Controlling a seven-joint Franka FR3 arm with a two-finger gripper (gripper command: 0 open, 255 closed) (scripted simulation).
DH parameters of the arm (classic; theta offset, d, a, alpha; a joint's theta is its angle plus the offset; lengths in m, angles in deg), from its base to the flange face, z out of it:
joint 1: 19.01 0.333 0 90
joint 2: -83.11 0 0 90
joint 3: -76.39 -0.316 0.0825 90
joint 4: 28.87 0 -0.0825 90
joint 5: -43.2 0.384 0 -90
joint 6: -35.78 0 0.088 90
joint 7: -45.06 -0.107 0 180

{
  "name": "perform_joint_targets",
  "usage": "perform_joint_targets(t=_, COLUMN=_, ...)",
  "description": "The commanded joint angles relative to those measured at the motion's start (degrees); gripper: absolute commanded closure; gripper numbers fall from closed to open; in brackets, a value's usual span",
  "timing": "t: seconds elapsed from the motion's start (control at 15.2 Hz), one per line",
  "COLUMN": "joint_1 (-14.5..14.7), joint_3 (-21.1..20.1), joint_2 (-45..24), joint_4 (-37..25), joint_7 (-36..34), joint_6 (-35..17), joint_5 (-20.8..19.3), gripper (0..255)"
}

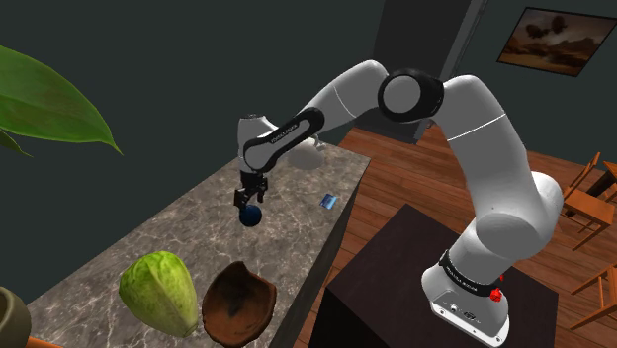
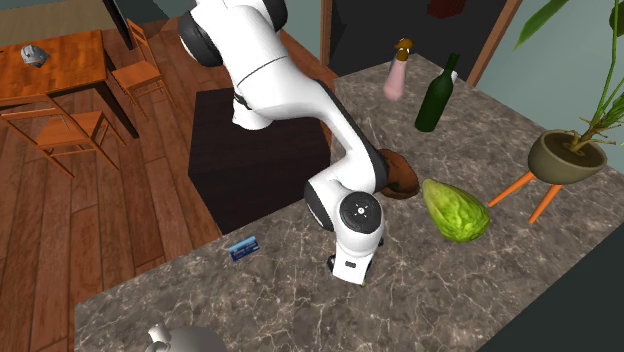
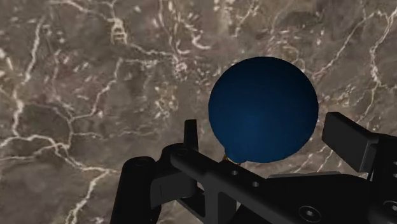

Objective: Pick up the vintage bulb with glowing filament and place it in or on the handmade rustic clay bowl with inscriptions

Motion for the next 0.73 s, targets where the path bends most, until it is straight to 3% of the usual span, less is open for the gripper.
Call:
perform_joint_targets(t=0.0, joint_1=0.6, joint_3=0.5, joint_2=-0.8, joint_4=0.0, joint_7=-0.6, joint_6=-0.8, joint_5=-0.4, gripper=0)
perform_joint_targets(t=0.66, joint_1=1.0, joint_3=0.9, joint_2=-2.2, joint_4=-0.4, joint_7=-0.7, joint_6=-1.9, joint_5=-0.7, gripper=0)
